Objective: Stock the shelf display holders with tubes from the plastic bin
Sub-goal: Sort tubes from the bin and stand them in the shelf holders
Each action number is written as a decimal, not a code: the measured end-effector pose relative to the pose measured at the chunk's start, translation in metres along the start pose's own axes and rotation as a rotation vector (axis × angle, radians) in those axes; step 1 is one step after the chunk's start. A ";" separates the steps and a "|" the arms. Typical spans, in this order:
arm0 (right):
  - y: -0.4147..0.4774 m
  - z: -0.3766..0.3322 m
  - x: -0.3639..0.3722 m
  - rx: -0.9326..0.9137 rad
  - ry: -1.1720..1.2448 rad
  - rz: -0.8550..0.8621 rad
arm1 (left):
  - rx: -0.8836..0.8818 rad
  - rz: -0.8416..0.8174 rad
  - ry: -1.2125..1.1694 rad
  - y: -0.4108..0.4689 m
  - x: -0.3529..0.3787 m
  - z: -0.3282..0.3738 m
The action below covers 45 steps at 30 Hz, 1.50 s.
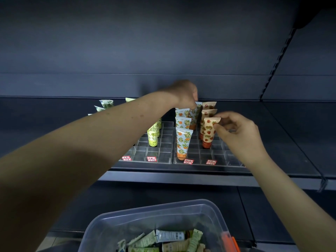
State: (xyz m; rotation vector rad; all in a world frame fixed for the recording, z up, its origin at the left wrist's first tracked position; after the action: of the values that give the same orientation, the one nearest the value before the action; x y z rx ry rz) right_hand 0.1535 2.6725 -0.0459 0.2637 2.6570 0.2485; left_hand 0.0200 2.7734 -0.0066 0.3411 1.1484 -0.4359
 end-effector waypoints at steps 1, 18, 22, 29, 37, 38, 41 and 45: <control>0.000 0.000 0.000 0.002 0.003 -0.001 | 0.000 -0.009 0.003 0.000 0.001 0.000; 0.002 0.004 0.003 0.031 -0.004 0.027 | -0.030 -0.014 -0.028 0.005 -0.001 0.000; 0.000 0.005 0.002 0.040 0.007 0.037 | -0.023 -0.004 -0.057 0.002 -0.002 0.002; -0.003 -0.009 -0.008 -0.005 -0.048 0.067 | -0.004 0.131 -0.111 -0.025 -0.022 0.006; -0.032 -0.074 -0.015 -0.297 -0.420 0.170 | 0.131 0.372 0.225 -0.096 -0.045 0.028; -0.038 -0.083 -0.013 -0.331 -0.464 0.177 | 0.153 0.395 0.285 -0.107 -0.046 0.032; -0.060 -0.101 -0.005 -0.399 -0.570 0.191 | 0.196 0.470 0.436 -0.147 -0.045 0.041; -0.100 -0.098 0.009 -0.410 -0.547 0.220 | 0.234 0.594 0.535 -0.205 -0.027 0.034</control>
State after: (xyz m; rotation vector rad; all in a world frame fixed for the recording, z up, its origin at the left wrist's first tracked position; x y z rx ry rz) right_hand 0.0863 2.5647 0.0150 0.4188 1.9846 0.6758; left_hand -0.0639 2.5836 0.0237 1.0158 1.4394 0.0597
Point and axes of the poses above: each hand's wrist, its own y-axis towards the middle knuckle, its own x-axis out of the palm, z = x × y, the point moved 8 cm from there along y, towards the middle knuckle, and after that the axes turned 8 degrees about x, right-handed, at the moved point
